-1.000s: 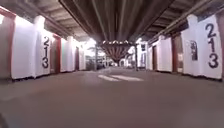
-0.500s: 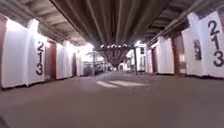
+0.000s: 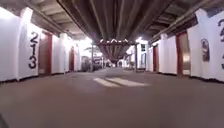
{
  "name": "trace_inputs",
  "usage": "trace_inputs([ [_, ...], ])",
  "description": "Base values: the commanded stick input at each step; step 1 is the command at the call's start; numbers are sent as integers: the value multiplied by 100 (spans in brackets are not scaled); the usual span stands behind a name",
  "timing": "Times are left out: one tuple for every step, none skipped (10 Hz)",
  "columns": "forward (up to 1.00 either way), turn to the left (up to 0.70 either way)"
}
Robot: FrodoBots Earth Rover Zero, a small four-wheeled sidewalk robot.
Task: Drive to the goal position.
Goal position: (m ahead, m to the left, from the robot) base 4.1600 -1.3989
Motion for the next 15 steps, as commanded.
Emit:
trace_inputs([
  [85,0],
  [85,0],
  [85,0],
  [85,0],
  [85,0],
  [85,0],
  [85,0],
  [85,0],
  [85,0],
  [85,0],
  [85,0],
  [85,0],
  [85,0],
  [85,0],
  [85,0],
])
